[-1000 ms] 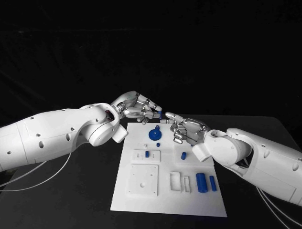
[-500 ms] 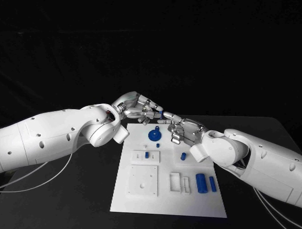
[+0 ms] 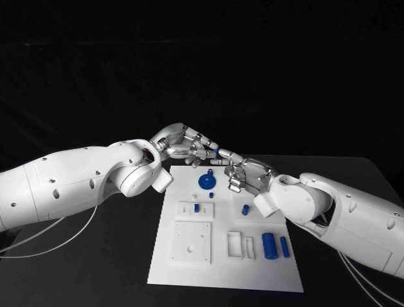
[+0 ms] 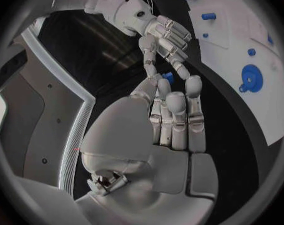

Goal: Assemble the parts on the task board

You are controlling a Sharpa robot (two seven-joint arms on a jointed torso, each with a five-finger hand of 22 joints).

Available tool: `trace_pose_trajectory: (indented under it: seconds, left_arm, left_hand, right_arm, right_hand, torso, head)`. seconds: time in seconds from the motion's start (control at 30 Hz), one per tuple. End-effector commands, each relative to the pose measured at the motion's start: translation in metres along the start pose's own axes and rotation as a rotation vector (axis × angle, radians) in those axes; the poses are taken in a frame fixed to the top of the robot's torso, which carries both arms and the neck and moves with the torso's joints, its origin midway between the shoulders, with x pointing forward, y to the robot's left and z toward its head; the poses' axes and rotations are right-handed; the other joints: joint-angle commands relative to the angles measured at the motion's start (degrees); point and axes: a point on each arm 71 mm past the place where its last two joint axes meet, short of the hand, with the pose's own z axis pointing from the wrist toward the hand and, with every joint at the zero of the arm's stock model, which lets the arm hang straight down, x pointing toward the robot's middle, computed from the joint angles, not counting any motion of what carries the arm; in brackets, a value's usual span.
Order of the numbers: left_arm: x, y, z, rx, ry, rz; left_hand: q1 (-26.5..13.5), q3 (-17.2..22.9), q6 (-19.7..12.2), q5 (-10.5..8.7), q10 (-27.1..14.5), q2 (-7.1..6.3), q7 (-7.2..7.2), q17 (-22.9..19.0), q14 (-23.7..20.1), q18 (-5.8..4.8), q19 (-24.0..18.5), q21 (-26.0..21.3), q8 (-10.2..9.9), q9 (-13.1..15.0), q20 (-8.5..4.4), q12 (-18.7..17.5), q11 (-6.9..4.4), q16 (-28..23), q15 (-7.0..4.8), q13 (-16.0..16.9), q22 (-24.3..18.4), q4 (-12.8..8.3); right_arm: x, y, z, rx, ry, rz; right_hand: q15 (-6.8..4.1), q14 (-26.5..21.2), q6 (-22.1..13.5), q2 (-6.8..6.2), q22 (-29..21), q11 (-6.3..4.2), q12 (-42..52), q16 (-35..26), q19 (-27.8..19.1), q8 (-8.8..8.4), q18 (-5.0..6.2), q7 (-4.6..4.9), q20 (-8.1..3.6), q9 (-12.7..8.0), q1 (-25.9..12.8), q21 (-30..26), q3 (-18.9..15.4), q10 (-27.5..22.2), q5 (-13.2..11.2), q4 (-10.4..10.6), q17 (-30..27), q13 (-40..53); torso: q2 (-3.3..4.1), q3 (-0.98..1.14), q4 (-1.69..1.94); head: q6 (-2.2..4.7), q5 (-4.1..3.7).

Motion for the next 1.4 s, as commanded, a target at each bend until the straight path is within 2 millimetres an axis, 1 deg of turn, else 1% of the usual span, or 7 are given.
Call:
trace_pose_trajectory:
  seconds: [0.03,0.3,0.4,0.7,0.93,1.07,1.4]
  left_arm:
    - [0.002,-0.0028,0.0011,0.014,0.017,-0.016]
    - [0.0031,-0.0029,0.002,0.013,0.021,-0.02]
    - [0.0028,-0.0027,0.0021,0.012,0.021,-0.02]
    - [0.0013,-0.0018,0.0015,0.008,0.02,-0.021]
    - [0.0015,-0.0015,0.0018,0.005,0.023,-0.022]
    - [0.0017,-0.0014,0.002,0.004,0.024,-0.022]
    - [0.0018,-0.0012,0.0024,0.002,0.026,-0.023]
  left_hand:
    - [-0.55,-0.09,0.16,0.27,0.42,0.03,-0.07,0.06,0.44,0.46,0.55,0.24,0.1,0.05,-0.02,-0.2,-0.07,-0.19,-0.04,0.06,1.06,-0.3]
    - [-0.66,-0.12,0.19,0.26,0.43,0.19,-0.09,0.19,0.51,0.46,0.59,0.19,0.1,0.05,-0.03,-0.25,-0.07,-0.29,-0.06,0.1,1.05,-0.49]
    - [-0.66,-0.12,0.19,0.26,0.43,0.19,-0.09,0.19,0.51,0.46,0.59,0.19,0.1,0.05,-0.03,-0.25,-0.07,-0.29,-0.06,0.1,1.05,-0.49]
    - [-0.75,-0.16,0.21,0.25,0.43,0.22,-0.08,0.21,0.52,0.46,0.59,0.18,0.11,0.05,-0.03,-0.26,-0.07,-0.33,-0.05,0.11,1.05,-0.48]
    - [-0.82,-0.21,0.22,0.24,0.47,0.23,-0.11,0.25,0.57,0.45,0.63,0.15,0.11,0.06,-0.04,-0.27,-0.09,-0.37,-0.06,0.12,1.04,-0.48]
    - [-0.82,-0.21,0.22,0.24,0.47,0.23,-0.11,0.25,0.57,0.45,0.63,0.15,0.11,0.06,-0.04,-0.27,-0.09,-0.37,-0.06,0.12,1.04,-0.48]
    - [-0.78,-0.22,0.22,0.26,0.47,0.29,-0.1,0.29,0.62,0.46,0.67,0.07,0.11,0.06,-0.05,-0.31,-0.09,-0.49,-0.07,0.14,1.03,-0.59]
  right_arm:
    - [0.003,0.001,0.0009,-0.018,0.028,0.008]
    - [0.0038,0.0012,0.0017,-0.02,0.03,0.009]
    - [0.0034,0.0014,0.0016,-0.022,0.027,0.009]
    - [0.0019,0.0019,0.0013,-0.027,0.02,0.009]
    - [0.0018,0.0022,0.0013,-0.032,0.019,0.009]
    - [0.0023,0.0026,0.0015,-0.035,0.02,0.009]
    - [0.0034,0.0031,0.0018,-0.037,0.028,0.009]
  right_hand:
    - [0.2,-0.28,0.26,0.81,4.32,0.06,0.36,0.19,2.17,0.22,0.75,-0.25,0.42,0.02,0.12,0.32,-0.01,-0.08,-0.66,-0.49,0.1,0.06]
    - [0.16,-0.23,0.49,1.58,4.34,0.01,0.4,0.34,2.13,0.22,0.72,-0.29,0.39,0.0,0.41,0.54,0.4,-0.02,-1.77,-1.17,0.22,0.11]
    - [0.1,-0.19,0.92,2.38,4.38,-0.07,0.42,0.41,2.11,0.23,0.67,-0.38,0.35,-0.02,0.86,0.78,1.24,0.04,-4.59,-1.72,0.29,0.13]
    - [-0.06,-0.11,2.82,4.11,4.49,-0.32,0.5,0.5,1.97,0.21,0.47,-0.76,0.2,-0.08,1.01,1.49,4.37,0.19,-8.62,-3.23,0.43,0.3]
    - [-0.18,-0.03,3.91,4.46,4.53,-0.48,0.49,0.58,1.9,0.21,0.31,-1.03,0.04,-0.18,0.6,1.91,5.1,0.37,-9.09,-3.87,0.58,0.39]
    - [-0.25,-0.02,4.31,4.54,4.53,-0.61,0.47,0.59,1.87,0.21,0.28,-1.25,0.0,-0.12,0.51,2.01,5.22,0.43,-9.37,-3.95,0.62,0.42]
    - [-0.3,-0.04,4.52,4.3,4.53,-0.65,0.38,0.53,1.8,0.18,0.21,-1.3,-0.07,-0.15,0.1,2.07,5.06,0.5,-9.83,-3.87,0.63,0.47]
  torso:
    - [-0.01,0.0,-0.01]
    - [0.0,-0.03,0.0]
    - [0.0,-0.02,0.01]
    - [-0.02,0.0,-0.02]
    - [0.0,-0.04,-0.03]
    - [0.03,0.02,0.0]
    - [0.01,-0.01,0.01]
  head:
    - [0.03,-0.03]
    - [-0.02,-0.09]
    - [-0.02,-0.12]
    - [0.0,-0.19]
    - [0.03,-0.27]
    - [-0.06,-0.31]
    - [0.01,-0.36]
